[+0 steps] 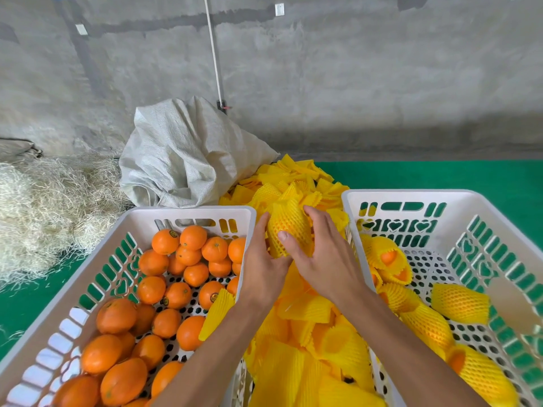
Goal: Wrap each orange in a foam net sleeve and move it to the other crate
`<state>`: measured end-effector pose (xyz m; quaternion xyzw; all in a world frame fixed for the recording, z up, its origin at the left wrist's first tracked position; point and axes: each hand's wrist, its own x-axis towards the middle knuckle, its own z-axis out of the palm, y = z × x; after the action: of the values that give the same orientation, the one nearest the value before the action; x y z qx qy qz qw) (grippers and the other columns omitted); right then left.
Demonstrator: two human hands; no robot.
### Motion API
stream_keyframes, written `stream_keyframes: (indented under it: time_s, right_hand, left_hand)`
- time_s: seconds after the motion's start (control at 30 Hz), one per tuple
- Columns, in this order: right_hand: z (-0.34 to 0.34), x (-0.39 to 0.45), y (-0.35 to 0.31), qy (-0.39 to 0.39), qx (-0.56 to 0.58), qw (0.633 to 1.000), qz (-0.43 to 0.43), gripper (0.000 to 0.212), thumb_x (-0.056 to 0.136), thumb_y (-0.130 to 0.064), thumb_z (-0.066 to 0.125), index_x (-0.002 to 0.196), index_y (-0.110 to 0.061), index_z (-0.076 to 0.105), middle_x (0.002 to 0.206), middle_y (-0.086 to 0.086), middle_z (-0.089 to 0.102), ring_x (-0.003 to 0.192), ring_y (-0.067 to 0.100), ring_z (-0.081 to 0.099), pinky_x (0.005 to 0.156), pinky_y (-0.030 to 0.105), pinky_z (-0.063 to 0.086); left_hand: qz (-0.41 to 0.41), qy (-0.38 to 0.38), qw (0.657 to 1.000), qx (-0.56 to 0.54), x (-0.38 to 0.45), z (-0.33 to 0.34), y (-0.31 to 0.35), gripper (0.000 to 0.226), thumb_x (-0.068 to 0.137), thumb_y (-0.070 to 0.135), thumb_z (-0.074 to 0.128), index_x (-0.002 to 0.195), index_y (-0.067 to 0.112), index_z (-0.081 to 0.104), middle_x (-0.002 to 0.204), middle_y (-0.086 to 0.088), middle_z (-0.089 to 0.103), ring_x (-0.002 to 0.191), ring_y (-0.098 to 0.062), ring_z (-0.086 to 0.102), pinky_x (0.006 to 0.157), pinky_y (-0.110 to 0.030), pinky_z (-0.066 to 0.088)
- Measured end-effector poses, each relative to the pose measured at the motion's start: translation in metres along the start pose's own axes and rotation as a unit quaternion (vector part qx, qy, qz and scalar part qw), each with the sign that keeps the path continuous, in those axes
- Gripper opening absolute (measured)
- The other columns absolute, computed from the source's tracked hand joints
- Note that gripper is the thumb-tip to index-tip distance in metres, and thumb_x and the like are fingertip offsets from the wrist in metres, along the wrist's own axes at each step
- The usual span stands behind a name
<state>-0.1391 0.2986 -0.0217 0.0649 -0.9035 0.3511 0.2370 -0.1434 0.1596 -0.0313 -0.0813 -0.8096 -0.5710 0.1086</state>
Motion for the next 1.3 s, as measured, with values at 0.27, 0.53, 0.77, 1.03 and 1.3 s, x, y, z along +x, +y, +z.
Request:
stream_keyframes:
  time_s: [0.27, 0.53, 0.77, 1.03, 1.3]
  right_hand:
    - [-0.024, 0.023, 0.029, 0.099, -0.146, 0.984, 0.025, 0.09, 0.085, -0.068, 0.066, 0.154, -0.022, 0.03, 0.149, 0.004, 0.046, 0.133, 0.025, 0.048, 0.095, 0.038, 0.05]
    - [-0.049, 0.022, 0.103, 0.078, -0.199, 0.948, 0.235, 0.092, 0.091, -0.045, 0.072, 0.157, -0.005, 0.021, 0.157, 0.02, 0.032, 0.143, 0.039, 0.032, 0.115, 0.049, 0.034]
    - [-0.042, 0.025, 0.104, -0.022, -0.19, 0.948, 0.254, 0.072, 0.102, -0.038, 0.058, 0.157, -0.01, 0.023, 0.158, 0.017, 0.03, 0.141, 0.04, 0.039, 0.108, 0.05, 0.043]
    - [-0.042, 0.03, 0.074, 0.079, -0.15, 0.984, 0.053, 0.033, 0.103, -0.029, 0.056, 0.125, -0.006, 0.064, 0.124, 0.013, 0.063, 0.117, 0.031, 0.057, 0.096, 0.043, 0.048]
    - [0.005, 0.017, 0.013, -0.002, 0.03, 0.998, 0.048, 0.046, 0.095, -0.069, 0.051, 0.09, -0.025, 0.062, 0.085, -0.013, 0.065, 0.078, 0.003, 0.06, 0.064, 0.015, 0.045]
  left_hand:
    - [0.025, -0.184, 0.973, 0.137, -0.008, 0.012, -0.009, 0.106, 0.093, 0.043, 0.076, 0.166, 0.03, 0.001, 0.173, 0.011, 0.011, 0.157, -0.011, 0.021, 0.124, -0.032, 0.031]
    - [-0.063, -0.342, 0.915, 0.205, -0.008, 0.013, -0.023, 0.111, 0.078, 0.058, 0.085, 0.164, 0.035, 0.017, 0.17, 0.006, 0.023, 0.155, -0.022, 0.026, 0.121, -0.051, 0.037]
    - [-0.026, -0.347, 0.899, 0.266, -0.006, 0.012, -0.022, 0.069, 0.086, 0.05, 0.081, 0.146, 0.029, 0.052, 0.127, 0.01, 0.067, 0.128, -0.016, 0.054, 0.115, -0.048, 0.038]
    - [0.031, -0.116, 0.984, 0.129, -0.003, 0.012, -0.012, 0.021, 0.105, 0.031, 0.061, 0.121, 0.017, 0.061, 0.114, 0.004, 0.066, 0.101, -0.012, 0.065, 0.071, -0.021, 0.049]
    - [0.129, 0.013, 0.991, 0.03, 0.0, 0.011, -0.004, 0.032, 0.113, 0.026, 0.044, 0.102, 0.013, 0.071, 0.09, 0.003, 0.066, 0.085, -0.017, 0.064, 0.069, -0.034, 0.053]
